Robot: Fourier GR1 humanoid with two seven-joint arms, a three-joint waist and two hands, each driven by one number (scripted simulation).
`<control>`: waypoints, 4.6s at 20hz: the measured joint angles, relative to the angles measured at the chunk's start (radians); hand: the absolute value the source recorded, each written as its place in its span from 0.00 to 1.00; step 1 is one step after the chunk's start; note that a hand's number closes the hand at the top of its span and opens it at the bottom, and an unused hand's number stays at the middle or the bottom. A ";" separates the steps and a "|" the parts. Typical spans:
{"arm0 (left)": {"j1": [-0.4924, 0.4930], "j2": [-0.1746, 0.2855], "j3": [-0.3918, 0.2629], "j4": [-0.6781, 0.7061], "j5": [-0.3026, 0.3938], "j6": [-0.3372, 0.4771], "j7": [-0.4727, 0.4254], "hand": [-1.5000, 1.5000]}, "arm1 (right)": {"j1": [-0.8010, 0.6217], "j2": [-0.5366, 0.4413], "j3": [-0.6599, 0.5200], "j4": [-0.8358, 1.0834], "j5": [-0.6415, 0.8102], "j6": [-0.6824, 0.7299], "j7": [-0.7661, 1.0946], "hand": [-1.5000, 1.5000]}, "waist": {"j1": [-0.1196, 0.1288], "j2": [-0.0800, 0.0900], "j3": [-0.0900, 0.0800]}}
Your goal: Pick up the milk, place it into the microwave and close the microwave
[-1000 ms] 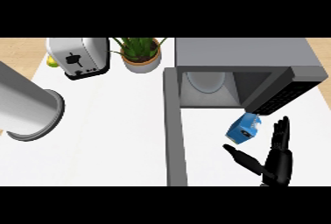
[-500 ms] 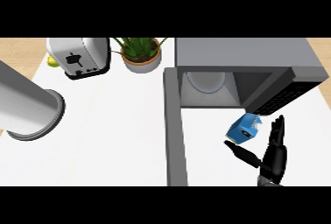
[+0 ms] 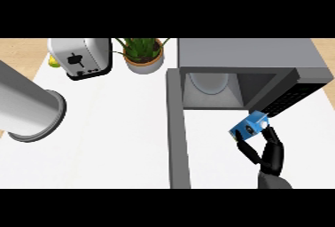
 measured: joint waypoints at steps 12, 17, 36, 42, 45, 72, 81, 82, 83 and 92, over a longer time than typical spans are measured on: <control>0.003 -0.008 0.015 0.000 0.012 -0.016 0.012 0.00 | -0.095 -0.042 0.040 0.081 0.047 0.092 -0.110 1.00 | 0.006 0.000 0.000; -0.011 0.006 0.024 0.017 0.025 -0.024 0.008 0.00 | -0.128 -0.097 0.104 0.125 0.078 0.265 -0.141 1.00 | 0.006 0.001 0.000; -0.002 0.017 0.105 0.033 0.096 -0.061 0.041 0.00 | -0.135 -0.031 0.241 -0.335 0.146 0.275 0.240 1.00 | -0.005 -0.002 -0.001; -0.018 0.011 0.109 0.057 0.083 -0.073 0.038 0.00 | -0.325 -0.021 0.215 -0.207 0.222 0.178 0.309 1.00 | 0.004 0.001 -0.001; -0.015 0.011 0.116 0.068 0.082 -0.085 0.033 0.00 | -0.413 -0.021 0.215 -0.126 0.273 0.126 0.346 1.00 | 0.007 0.002 0.001; -0.130 0.044 0.068 0.183 0.011 -0.131 0.002 0.00 | -0.878 -0.140 0.091 0.591 0.454 -0.315 0.217 1.00 | 0.095 0.057 0.007; -0.171 0.052 0.048 0.198 -0.032 -0.125 -0.001 0.00 | -0.891 -0.237 0.117 0.723 0.517 -0.486 0.370 0.00 | 0.119 0.069 0.002; -0.177 0.055 0.049 0.201 -0.042 -0.124 -0.003 0.00 | -0.893 -0.236 0.123 0.730 0.524 -0.500 0.381 0.00 | 0.119 0.068 0.002; -0.179 0.059 0.050 0.203 -0.047 -0.123 -0.003 0.00 | -0.897 -0.237 0.126 0.726 0.527 -0.497 0.376 0.00 | 0.120 0.067 0.003; -0.208 0.067 0.009 0.239 -0.098 -0.155 -0.012 0.00 | -0.917 -0.203 0.125 0.691 0.526 -0.421 0.287 0.00 | 0.122 0.067 0.006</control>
